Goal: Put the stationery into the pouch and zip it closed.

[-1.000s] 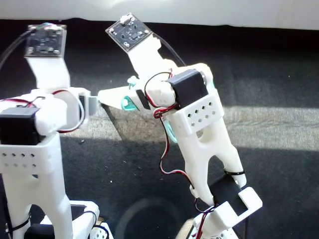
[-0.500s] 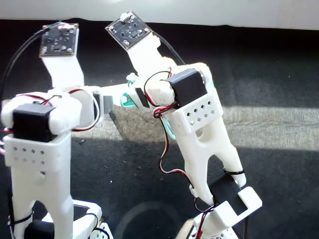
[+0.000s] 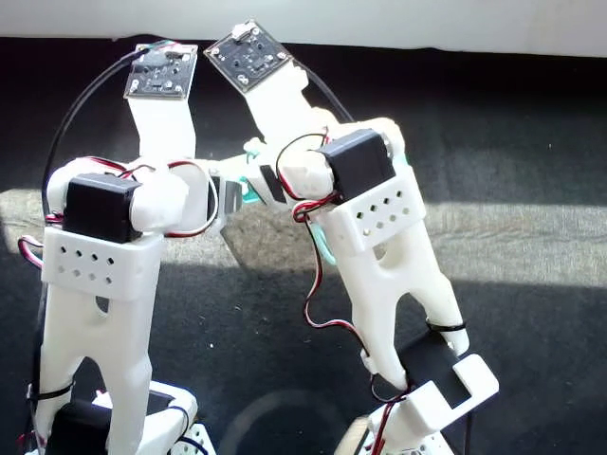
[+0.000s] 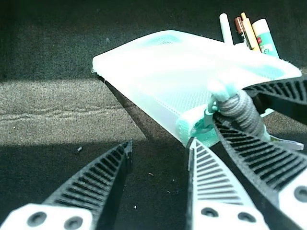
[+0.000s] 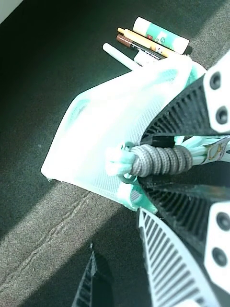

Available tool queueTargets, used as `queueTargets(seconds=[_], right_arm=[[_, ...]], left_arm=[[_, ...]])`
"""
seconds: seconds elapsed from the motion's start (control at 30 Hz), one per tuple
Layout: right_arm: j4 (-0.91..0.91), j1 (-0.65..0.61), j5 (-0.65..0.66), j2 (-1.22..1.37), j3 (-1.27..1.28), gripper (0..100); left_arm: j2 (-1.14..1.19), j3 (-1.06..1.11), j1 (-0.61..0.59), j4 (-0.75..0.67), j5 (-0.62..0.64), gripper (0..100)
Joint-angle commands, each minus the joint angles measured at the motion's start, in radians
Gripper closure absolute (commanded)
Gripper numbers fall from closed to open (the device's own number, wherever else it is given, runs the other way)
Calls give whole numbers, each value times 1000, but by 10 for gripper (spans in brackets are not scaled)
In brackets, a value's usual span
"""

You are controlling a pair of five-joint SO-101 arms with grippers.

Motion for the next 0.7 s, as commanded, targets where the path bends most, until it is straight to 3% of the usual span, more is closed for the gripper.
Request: queueTargets(seconds=[0.0,0.23,0.5,0.67], right_arm=[[-8,12,8,-21,2,992],[-8,12,8,-21,2,992],[10,12,8,-21,2,992],[35,15,8,-22,2,992]], left_arm=[[-7,-76,15,23,9,801],[4,-18,15,18,9,802],[2,134,13,-114,8,803],[-5,120,7,-135,6,804]])
